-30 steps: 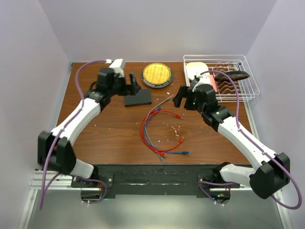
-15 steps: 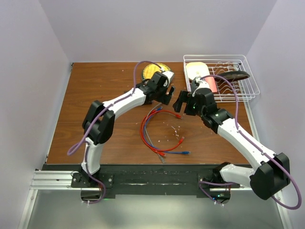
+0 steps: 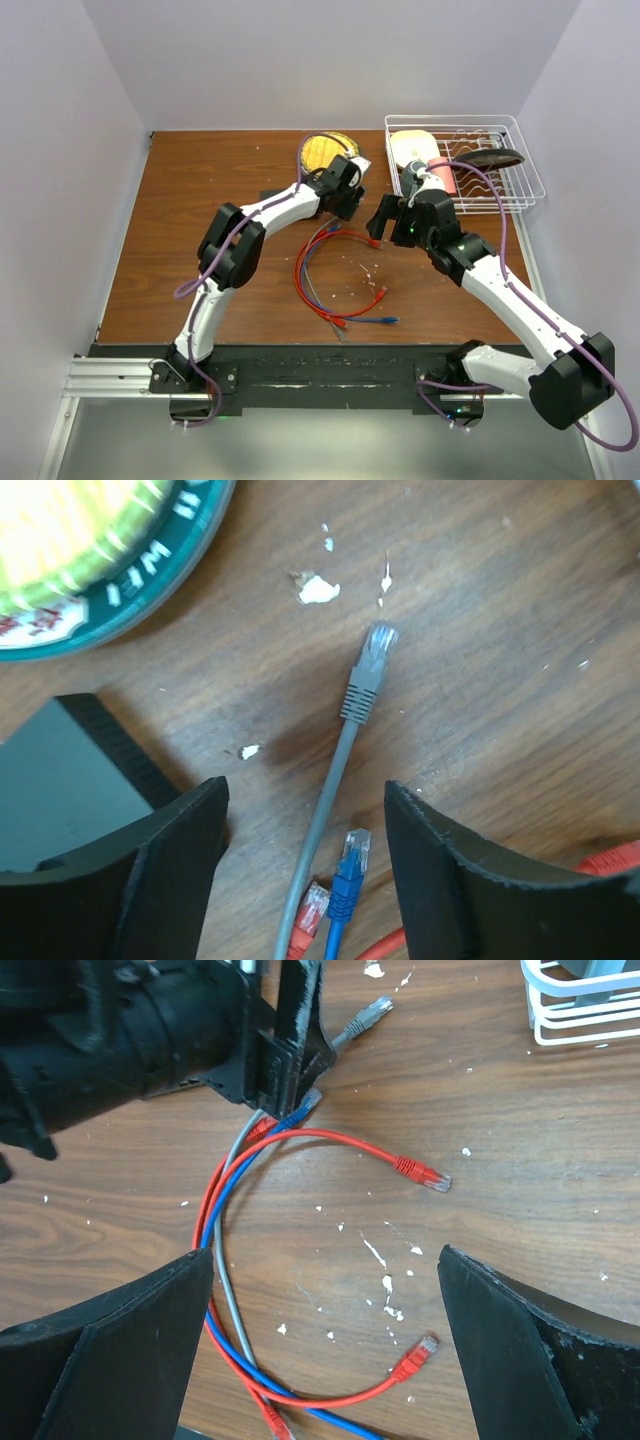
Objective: Insert the plug into the switch port
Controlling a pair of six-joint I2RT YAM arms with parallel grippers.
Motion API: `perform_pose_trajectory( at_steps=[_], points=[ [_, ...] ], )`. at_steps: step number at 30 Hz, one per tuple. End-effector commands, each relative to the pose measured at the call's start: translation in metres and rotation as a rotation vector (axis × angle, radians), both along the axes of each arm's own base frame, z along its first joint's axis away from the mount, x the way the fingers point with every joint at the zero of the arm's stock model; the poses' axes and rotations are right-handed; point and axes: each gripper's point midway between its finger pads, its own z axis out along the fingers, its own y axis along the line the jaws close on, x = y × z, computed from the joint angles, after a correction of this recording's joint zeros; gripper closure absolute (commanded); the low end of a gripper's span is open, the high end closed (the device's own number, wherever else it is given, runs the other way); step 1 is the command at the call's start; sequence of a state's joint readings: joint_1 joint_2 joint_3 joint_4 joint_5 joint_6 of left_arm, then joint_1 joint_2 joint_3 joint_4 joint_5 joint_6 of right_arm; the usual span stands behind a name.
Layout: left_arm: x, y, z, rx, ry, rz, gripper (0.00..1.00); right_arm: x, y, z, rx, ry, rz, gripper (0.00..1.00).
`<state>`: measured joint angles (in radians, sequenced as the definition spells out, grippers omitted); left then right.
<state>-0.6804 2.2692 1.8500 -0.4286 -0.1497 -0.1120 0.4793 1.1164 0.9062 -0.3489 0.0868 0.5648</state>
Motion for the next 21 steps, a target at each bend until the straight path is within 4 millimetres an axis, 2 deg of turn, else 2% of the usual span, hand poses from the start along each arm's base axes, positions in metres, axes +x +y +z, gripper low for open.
perform_pose_trajectory(
  at_steps=[1,5,9,14,16,18,21],
  points=[
    [0.006,-0.007,-0.002,-0.021,-0.017,-0.023,0.34,-0.004,-0.005,0.001,-0.007,-0.003,-0.013,0.01],
    [0.001,-0.001,-0.02,-0.004,0.009,-0.011,0.46,-0.003,-0.006,0.0,-0.018,-0.001,-0.013,0.01],
    [-0.002,-0.003,-0.029,-0.001,0.025,-0.026,0.74,-0.003,-0.009,0.002,-0.028,-0.007,-0.019,0.01],
    [0.0,-0.003,-0.031,-0.012,0.028,-0.03,0.99,0.0,-0.013,0.006,-0.054,-0.025,-0.03,0.01],
    [0.003,-0.001,-0.024,-0.02,0.02,-0.018,1.0,0.001,-0.014,0.012,-0.059,-0.035,-0.034,0.01],
    [0.012,0.0,-0.008,-0.04,-0.004,0.006,1.0,0.003,-0.017,0.018,-0.072,-0.048,-0.039,0.01],
    [0.028,0.008,0.035,-0.081,-0.071,0.055,1.0,0.006,-0.018,0.028,-0.084,-0.07,-0.037,0.01]
  ],
)
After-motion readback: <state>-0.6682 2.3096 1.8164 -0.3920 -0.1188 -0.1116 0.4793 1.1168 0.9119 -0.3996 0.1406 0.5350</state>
